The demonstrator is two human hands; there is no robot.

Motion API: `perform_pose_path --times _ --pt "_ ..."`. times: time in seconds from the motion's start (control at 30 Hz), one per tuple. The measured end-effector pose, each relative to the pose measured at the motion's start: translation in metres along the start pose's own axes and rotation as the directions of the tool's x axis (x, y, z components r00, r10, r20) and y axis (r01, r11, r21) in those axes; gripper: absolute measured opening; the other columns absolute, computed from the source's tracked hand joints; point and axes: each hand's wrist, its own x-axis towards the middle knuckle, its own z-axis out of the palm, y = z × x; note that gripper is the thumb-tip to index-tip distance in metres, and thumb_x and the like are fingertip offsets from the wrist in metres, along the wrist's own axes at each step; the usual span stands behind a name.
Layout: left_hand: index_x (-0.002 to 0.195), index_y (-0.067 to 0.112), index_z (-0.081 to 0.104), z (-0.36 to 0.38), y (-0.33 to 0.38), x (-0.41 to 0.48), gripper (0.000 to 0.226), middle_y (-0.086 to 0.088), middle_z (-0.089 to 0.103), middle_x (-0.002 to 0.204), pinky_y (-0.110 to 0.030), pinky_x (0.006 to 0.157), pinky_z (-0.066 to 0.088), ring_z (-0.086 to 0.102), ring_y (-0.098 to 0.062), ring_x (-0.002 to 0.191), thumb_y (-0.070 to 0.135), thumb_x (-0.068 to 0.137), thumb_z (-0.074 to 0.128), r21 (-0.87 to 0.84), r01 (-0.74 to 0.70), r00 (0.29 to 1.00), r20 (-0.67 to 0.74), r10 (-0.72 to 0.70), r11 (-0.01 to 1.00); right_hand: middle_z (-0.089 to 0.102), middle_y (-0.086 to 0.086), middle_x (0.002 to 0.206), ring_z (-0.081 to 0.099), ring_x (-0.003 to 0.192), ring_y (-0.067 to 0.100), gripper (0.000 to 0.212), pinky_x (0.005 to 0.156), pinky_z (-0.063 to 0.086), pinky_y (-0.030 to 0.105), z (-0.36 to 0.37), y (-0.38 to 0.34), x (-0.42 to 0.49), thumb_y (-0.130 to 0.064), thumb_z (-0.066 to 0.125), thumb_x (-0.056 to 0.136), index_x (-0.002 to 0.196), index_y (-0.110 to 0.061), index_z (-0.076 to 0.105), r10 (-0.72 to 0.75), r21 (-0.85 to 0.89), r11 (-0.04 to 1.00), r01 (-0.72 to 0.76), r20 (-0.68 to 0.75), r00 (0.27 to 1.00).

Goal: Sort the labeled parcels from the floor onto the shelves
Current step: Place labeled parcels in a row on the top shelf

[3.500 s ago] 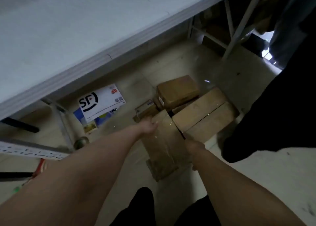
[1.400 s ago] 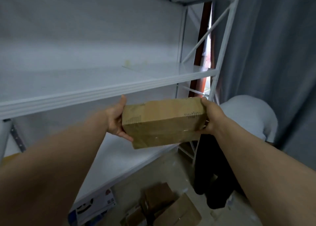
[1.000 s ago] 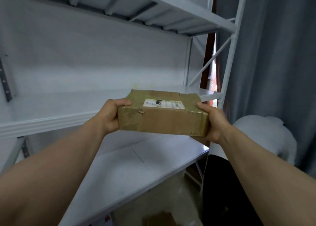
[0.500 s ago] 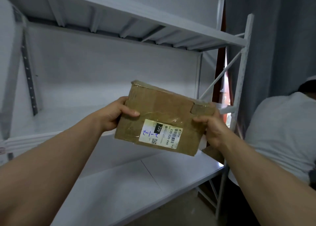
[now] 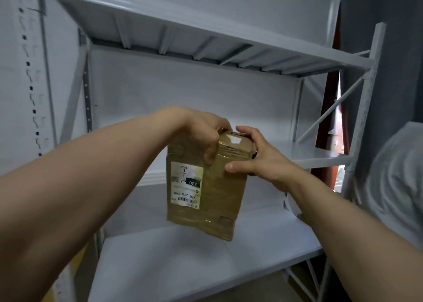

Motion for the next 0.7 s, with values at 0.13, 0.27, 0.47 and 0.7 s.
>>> perform_pose_path --times 0.13,0.27,0.47,0.7 --pt "0.15 0.039 0.015 0.007 -0.03 -0.003 0.119 -0.008 0.031 0.153 -0.055 0.111 0.024 0.029 -0.035 0.14 0.065 0.054 0.08 0.023 0.1 0.865 -0.495 -0.076 0.995 0.059 -0.013 0.12 0.064 0.102 0.016 0.086 0.069 0.058 0.038 -0.007 0.015 0.0 -0.027 0.094 0.061 0.129 -0.047 0.046 0.146 0.237 0.968 -0.086 -0.245 0.959" --pt "0.153 0.039 0.004 0.032 -0.074 -0.014 0.138 -0.008 0.015 0.162 -0.053 0.117 0.021 0.019 -0.034 0.147 0.058 0.046 0.09 -0.659 0.032 0.857 -0.369 -0.36 0.751 0.065 -0.001 0.123 0.064 0.111 0.027 0.074 0.074 0.059 0.058 -0.022 0.038 -0.003 -0.027 0.088 0.061 0.126 -0.039 0.056 0.293 0.541 0.837 -0.085 -0.311 0.904" --pt "0.15 0.024 0.032 0.086 -0.11 -0.031 0.132 -0.012 0.027 0.156 -0.056 0.114 0.025 0.024 -0.032 0.145 0.064 0.038 0.088 -0.957 0.14 0.925 0.035 -0.378 0.253 0.066 0.011 0.107 0.063 0.111 0.036 0.03 0.071 0.056 0.062 -0.022 0.043 0.0 -0.022 0.082 0.067 0.095 -0.022 0.075 0.347 0.816 0.573 0.077 -0.327 0.879" --pt "0.129 0.022 0.058 0.085 -0.098 -0.024 0.072 -0.01 0.065 0.125 -0.053 0.085 0.056 0.063 -0.03 0.109 0.029 0.064 0.088 -0.977 -0.034 0.963 -0.089 -0.255 0.212 0.068 0.009 0.108 0.066 0.109 0.031 0.036 0.081 0.055 0.065 -0.011 0.035 0.018 -0.019 0.077 0.073 0.108 -0.019 0.069 0.292 0.841 0.521 0.146 -0.336 0.896"
